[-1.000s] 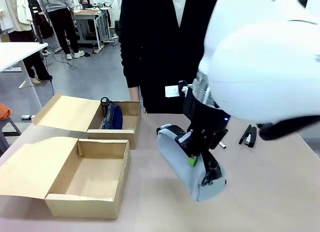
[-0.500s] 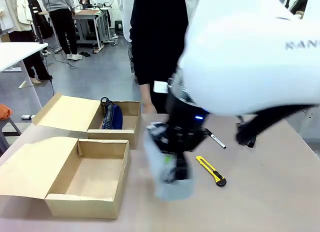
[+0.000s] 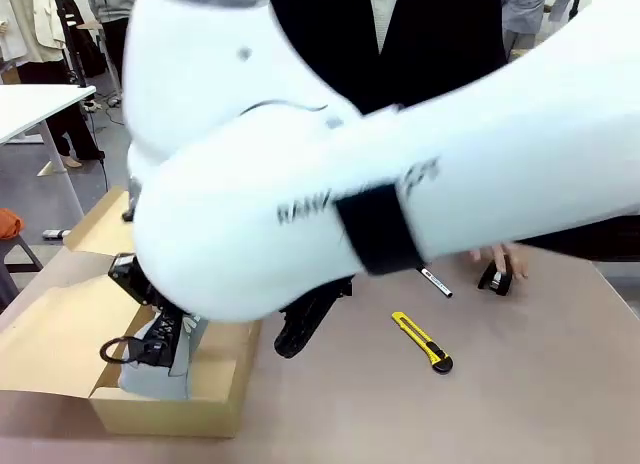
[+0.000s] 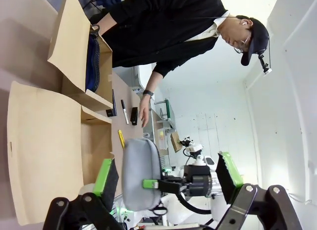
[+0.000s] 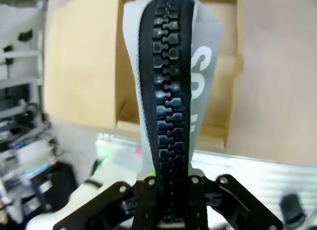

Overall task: Place items inside the box.
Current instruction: Pick up a Pencil pouch or Stapler and place it inside the Mailer Box closest to the robot.

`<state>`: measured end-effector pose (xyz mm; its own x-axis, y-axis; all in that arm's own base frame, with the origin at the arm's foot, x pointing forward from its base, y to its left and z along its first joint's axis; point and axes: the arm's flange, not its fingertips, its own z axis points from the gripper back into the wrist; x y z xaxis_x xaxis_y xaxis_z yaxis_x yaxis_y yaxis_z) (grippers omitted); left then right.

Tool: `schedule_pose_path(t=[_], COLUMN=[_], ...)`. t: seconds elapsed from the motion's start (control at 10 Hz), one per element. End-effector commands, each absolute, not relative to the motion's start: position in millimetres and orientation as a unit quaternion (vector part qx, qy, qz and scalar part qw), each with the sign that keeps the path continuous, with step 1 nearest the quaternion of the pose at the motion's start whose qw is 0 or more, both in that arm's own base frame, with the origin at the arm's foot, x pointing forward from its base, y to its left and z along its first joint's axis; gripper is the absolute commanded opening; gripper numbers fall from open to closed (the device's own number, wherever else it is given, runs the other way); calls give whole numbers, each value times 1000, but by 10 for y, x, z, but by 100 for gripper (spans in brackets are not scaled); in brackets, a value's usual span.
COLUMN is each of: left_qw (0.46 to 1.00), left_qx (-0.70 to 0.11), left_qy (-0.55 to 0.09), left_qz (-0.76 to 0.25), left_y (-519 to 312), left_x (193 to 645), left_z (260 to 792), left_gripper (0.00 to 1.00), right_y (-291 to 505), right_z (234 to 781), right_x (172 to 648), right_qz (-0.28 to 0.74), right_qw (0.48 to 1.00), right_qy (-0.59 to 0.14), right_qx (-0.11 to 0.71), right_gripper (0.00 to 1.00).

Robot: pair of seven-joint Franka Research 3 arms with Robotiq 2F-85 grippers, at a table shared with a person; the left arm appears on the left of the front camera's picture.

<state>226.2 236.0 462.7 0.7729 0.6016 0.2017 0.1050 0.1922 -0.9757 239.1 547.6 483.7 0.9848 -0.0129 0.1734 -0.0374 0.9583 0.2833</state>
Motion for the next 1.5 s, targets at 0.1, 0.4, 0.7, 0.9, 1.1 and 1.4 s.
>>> schedule_pose_path(t=[0.1,0.4,0.7,0.9,1.1,1.4], left_qw=[713,713,713,713,713,713], left_qx=[-614,-614,-614,-614,-614,-614], left_qy=[-296,-296,-296,-296,-296,-296], left_qz=[165,165,165,165,165,165], left_y=[2355,2355,2355,2355,2355,2355], left_x=[2252,2252,2252,2252,2252,2252], left_z=[4641,4641,4641,4641,4641,4641], left_gripper=[100,100,100,100,100,100], right_y=[5333,5689,6030,6179,6284,6287], right_z=[5007,4761,4623,4389,4119,3786], right_x=[2336,2546,2829,2945,3004,3079], right_qz=[-15,3,22,29,14,4], right_qw=[984,977,981,982,989,994], right_qy=[-61,-129,-122,-117,-89,-57], right_qx=[165,171,146,145,120,92], right_gripper=[7,7,7,7,7,7])
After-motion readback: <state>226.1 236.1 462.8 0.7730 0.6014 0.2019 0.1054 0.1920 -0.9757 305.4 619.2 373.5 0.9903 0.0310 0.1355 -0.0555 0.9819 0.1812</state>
